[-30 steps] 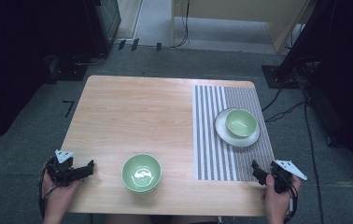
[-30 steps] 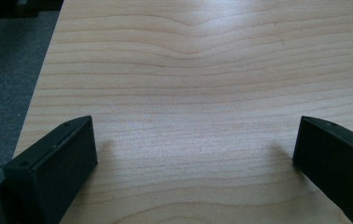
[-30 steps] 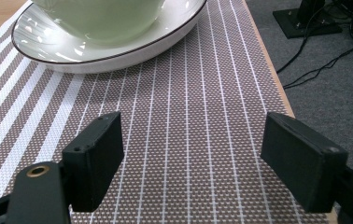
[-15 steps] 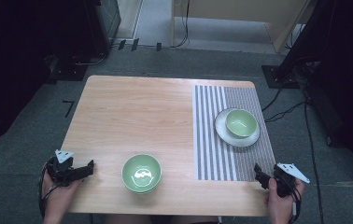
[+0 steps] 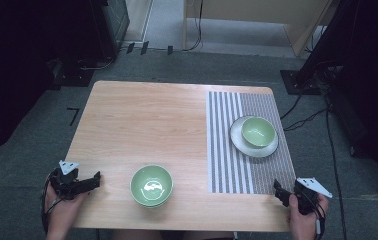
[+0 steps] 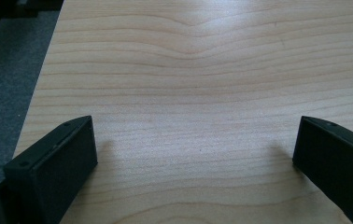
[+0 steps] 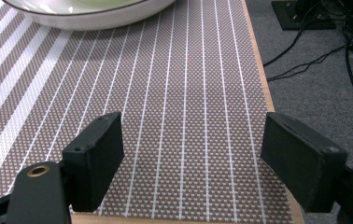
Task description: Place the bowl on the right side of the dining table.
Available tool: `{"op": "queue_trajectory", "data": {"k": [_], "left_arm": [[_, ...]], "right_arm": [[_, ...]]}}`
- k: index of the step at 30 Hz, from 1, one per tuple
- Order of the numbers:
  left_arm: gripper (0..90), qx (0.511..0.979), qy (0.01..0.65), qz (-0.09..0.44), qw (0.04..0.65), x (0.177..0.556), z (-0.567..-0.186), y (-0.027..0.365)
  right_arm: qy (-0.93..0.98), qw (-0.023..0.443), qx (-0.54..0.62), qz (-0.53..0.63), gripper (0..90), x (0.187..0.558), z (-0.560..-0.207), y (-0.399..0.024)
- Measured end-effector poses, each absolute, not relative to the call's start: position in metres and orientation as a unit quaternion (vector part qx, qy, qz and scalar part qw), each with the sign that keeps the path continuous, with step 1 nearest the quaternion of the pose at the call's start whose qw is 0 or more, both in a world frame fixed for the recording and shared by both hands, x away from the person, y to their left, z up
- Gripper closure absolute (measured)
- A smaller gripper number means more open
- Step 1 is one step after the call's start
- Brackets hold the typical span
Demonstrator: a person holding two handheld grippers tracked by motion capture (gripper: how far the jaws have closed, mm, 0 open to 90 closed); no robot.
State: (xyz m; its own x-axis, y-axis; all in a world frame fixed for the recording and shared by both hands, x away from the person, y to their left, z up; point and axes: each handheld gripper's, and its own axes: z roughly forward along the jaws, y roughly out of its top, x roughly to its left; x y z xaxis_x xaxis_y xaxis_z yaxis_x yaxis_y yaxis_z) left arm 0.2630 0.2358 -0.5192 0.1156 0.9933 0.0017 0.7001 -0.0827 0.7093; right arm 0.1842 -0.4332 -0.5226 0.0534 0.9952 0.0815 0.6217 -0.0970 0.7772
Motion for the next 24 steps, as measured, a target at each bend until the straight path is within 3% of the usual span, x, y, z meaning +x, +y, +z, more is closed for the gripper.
{"op": "queue_trajectory", "data": {"k": [24], "left_arm": [[0.0, 0.690, 0.614, 0.256, 0.286, 0.2631, -0.5192, 0.2358]], "right_arm": [[0.637, 0.281, 0.655, 0.295, 20.7, 0.1845, -0.5244, -0.4298]]}}
